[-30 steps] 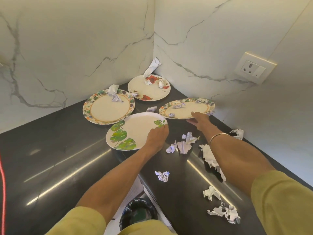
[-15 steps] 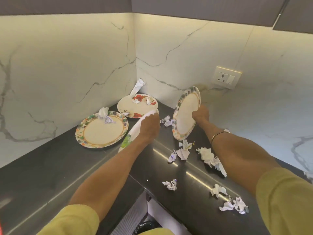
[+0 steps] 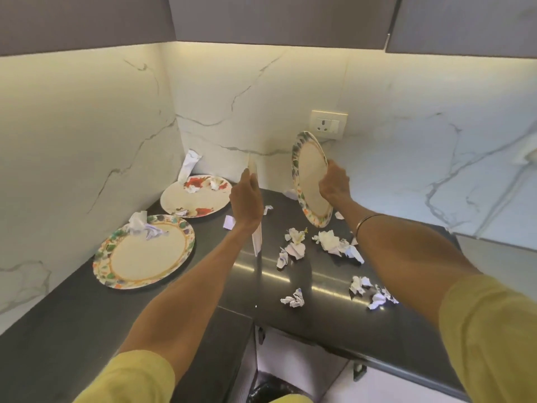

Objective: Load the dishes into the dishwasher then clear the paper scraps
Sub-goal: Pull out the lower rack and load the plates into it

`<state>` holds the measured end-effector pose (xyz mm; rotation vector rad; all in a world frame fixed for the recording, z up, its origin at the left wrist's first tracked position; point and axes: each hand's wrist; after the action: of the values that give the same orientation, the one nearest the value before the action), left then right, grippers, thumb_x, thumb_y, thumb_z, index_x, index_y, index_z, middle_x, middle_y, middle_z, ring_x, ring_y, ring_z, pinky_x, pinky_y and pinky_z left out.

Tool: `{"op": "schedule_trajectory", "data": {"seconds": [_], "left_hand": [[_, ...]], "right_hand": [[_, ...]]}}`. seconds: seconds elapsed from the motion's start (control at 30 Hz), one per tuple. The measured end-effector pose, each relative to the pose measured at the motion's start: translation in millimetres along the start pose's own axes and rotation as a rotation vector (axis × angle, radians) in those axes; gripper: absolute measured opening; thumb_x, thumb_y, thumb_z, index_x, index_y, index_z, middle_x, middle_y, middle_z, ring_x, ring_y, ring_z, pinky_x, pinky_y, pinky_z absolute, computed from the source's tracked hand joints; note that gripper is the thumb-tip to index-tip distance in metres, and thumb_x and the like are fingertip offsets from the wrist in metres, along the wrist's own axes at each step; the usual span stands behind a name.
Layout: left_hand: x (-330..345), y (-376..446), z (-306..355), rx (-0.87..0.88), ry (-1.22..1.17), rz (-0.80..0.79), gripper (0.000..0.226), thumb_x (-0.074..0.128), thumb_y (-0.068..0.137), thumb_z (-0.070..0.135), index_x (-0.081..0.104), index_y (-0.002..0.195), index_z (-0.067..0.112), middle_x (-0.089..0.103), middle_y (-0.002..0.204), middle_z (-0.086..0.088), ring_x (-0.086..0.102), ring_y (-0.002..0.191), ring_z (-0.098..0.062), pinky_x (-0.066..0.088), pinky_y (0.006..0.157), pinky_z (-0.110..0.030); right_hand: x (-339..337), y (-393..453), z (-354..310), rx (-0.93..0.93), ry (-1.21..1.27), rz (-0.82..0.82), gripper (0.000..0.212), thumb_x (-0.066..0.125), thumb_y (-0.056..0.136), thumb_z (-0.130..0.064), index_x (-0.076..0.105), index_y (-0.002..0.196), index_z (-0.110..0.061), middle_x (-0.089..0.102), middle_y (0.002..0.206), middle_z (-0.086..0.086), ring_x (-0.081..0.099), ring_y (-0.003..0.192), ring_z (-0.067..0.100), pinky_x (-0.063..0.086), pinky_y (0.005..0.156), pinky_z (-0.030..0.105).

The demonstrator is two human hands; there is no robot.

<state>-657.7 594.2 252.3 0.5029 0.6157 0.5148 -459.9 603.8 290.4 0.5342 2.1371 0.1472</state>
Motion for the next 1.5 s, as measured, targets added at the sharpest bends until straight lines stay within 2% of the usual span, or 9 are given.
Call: {"op": "schedule_trajectory", "data": {"seconds": [0.17, 0.37, 0.53, 0.73, 0.9, 1.03, 1.23, 1.4, 1.5], "left_hand": [[7.6, -25.3, 16.1, 0.057, -0.108, -0.062, 0.027, 0.038, 0.106, 0.021, 0.059, 0.104, 0.005, 0.062, 0.069, -0.009, 0.061, 0.059, -0.028, 0.054, 0.058, -0.044], [12.3, -56.2, 54.4, 0.119, -0.191, -0.12, 0.032, 0.038, 0.106, 0.024, 0.061, 0.113, 0.003, 0.055, 0.07, 0.005, 0.056, 0.058, -0.017, 0.054, 0.061, -0.039], [17.1, -86.0, 86.2, 0.145, -0.245, -0.176, 0.033, 0.038, 0.106, 0.025, 0.059, 0.116, 0.002, 0.058, 0.069, 0.001, 0.058, 0.059, -0.022, 0.055, 0.068, -0.043], [11.5, -133.4, 128.8, 0.191, -0.286, -0.208, 0.03, 0.037, 0.106, 0.023, 0.06, 0.108, 0.002, 0.054, 0.067, 0.002, 0.058, 0.06, -0.026, 0.044, 0.061, -0.034], [4.0, -179.8, 164.2, 0.185, -0.328, -0.23, 0.03, 0.037, 0.106, 0.024, 0.06, 0.103, 0.005, 0.058, 0.069, 0.001, 0.057, 0.06, -0.02, 0.052, 0.066, -0.038], [-7.7, -222.6, 188.7, 0.207, -0.313, -0.256, 0.033, 0.035, 0.106, 0.026, 0.06, 0.103, 0.004, 0.059, 0.068, -0.003, 0.057, 0.06, -0.024, 0.051, 0.068, -0.04], [-32.6, -290.3, 219.4, 0.282, -0.349, -0.359, 0.032, 0.038, 0.105, 0.022, 0.062, 0.11, 0.001, 0.07, 0.083, -0.016, 0.064, 0.07, -0.028, 0.049, 0.067, -0.039], [-37.8, -331.8, 241.2, 0.302, -0.396, -0.462, 0.031, 0.038, 0.104, 0.021, 0.061, 0.099, 0.001, 0.065, 0.075, -0.013, 0.056, 0.061, -0.026, 0.048, 0.062, -0.041], [-38.9, -353.1, 255.9, 0.33, -0.449, -0.56, 0.034, 0.035, 0.104, 0.026, 0.059, 0.096, 0.005, 0.063, 0.072, -0.009, 0.057, 0.061, -0.025, 0.052, 0.064, -0.042]], "right_hand": [[-21.5, -37.5, 22.1, 0.102, -0.05, 0.035, 0.039, 0.055, 0.094, -0.003, 0.048, 0.132, -0.01, 0.063, 0.121, 0.017, 0.064, 0.104, 0.039, 0.055, 0.084, 0.049], [-56.7, -79.8, 48.8, 0.202, -0.077, 0.08, 0.041, 0.055, 0.095, -0.002, 0.047, 0.134, -0.008, 0.061, 0.125, 0.017, 0.063, 0.107, 0.04, 0.054, 0.089, 0.05], [-94.6, -111.0, 74.2, 0.247, -0.086, 0.143, 0.04, 0.048, 0.093, 0.003, 0.048, 0.132, -0.006, 0.062, 0.123, 0.019, 0.061, 0.109, 0.042, 0.053, 0.09, 0.052], [-146.8, -156.0, 108.2, 0.307, -0.113, 0.198, 0.04, 0.043, 0.09, 0.005, 0.05, 0.128, -0.006, 0.064, 0.117, 0.02, 0.061, 0.108, 0.041, 0.051, 0.087, 0.047], [-186.5, -206.1, 139.8, 0.342, -0.089, 0.212, 0.037, 0.042, 0.088, 0.004, 0.051, 0.123, -0.007, 0.063, 0.113, 0.018, 0.061, 0.105, 0.04, 0.052, 0.086, 0.047], [-216.2, -255.3, 160.8, 0.403, -0.111, 0.215, 0.037, 0.041, 0.092, 0.002, 0.049, 0.126, -0.008, 0.061, 0.118, 0.019, 0.058, 0.11, 0.041, 0.05, 0.089, 0.047], [-252.3, -330.6, 188.8, 0.497, -0.102, 0.271, 0.035, 0.052, 0.095, -0.005, 0.049, 0.13, -0.008, 0.063, 0.121, 0.016, 0.064, 0.105, 0.039, 0.054, 0.088, 0.05], [-278.8, -386.0, 207.0, 0.602, -0.14, 0.31, 0.037, 0.051, 0.097, -0.006, 0.047, 0.134, -0.008, 0.059, 0.124, 0.018, 0.06, 0.11, 0.039, 0.051, 0.093, 0.05], [-294.4, -412.8, 215.6, 0.639, -0.187, 0.354, 0.037, 0.047, 0.093, 0.0, 0.048, 0.13, -0.007, 0.062, 0.118, 0.019, 0.061, 0.106, 0.041, 0.053, 0.085, 0.045]]}}
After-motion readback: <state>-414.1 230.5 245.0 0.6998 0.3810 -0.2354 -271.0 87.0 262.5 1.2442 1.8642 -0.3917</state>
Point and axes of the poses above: each hand's wrist, its own y-axis towards the middle knuckle, its own x-axis out of the palm, z = x × y
